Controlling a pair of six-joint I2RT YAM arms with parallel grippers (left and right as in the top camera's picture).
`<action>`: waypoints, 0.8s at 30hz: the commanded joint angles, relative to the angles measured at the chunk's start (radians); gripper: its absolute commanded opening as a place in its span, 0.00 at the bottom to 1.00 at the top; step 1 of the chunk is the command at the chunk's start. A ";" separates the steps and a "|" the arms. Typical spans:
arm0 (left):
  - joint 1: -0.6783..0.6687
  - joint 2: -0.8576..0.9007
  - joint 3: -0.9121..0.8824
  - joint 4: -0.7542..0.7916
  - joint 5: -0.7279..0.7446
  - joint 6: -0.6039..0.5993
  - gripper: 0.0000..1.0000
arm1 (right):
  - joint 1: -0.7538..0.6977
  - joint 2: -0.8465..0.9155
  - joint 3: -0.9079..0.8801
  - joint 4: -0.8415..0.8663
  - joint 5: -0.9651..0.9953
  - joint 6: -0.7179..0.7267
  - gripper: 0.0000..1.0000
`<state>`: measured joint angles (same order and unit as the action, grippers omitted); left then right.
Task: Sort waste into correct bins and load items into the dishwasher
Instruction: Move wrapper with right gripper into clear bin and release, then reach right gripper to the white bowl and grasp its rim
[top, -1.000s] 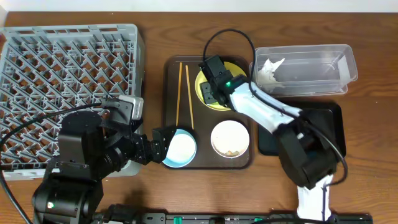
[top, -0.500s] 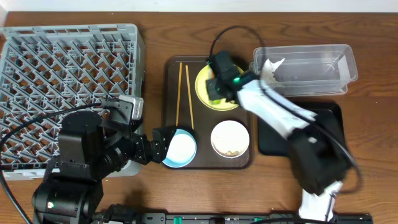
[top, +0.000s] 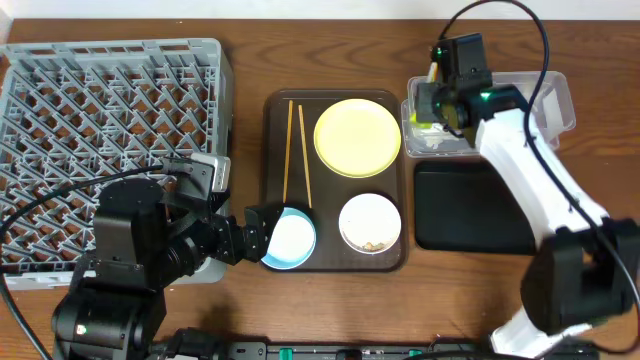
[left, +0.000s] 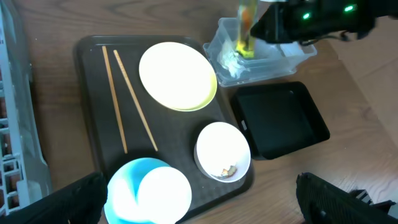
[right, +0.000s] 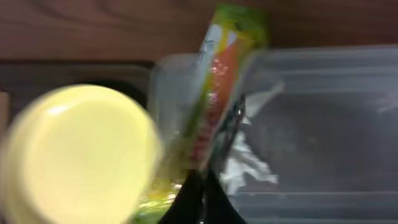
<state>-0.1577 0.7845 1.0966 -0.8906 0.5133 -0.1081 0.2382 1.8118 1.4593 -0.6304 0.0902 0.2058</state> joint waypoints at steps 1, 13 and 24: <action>0.005 -0.001 0.018 0.000 -0.005 -0.006 0.98 | -0.031 0.026 -0.008 -0.011 0.044 -0.072 0.50; 0.005 -0.001 0.018 0.000 -0.005 -0.006 0.98 | 0.004 -0.217 -0.005 -0.176 -0.106 -0.039 0.39; 0.005 -0.001 0.018 0.000 -0.005 -0.005 0.98 | 0.055 -0.029 -0.012 -0.005 0.000 -0.009 0.01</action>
<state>-0.1577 0.7845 1.0966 -0.8902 0.5129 -0.1085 0.3069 1.6825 1.4521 -0.6579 0.0330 0.1753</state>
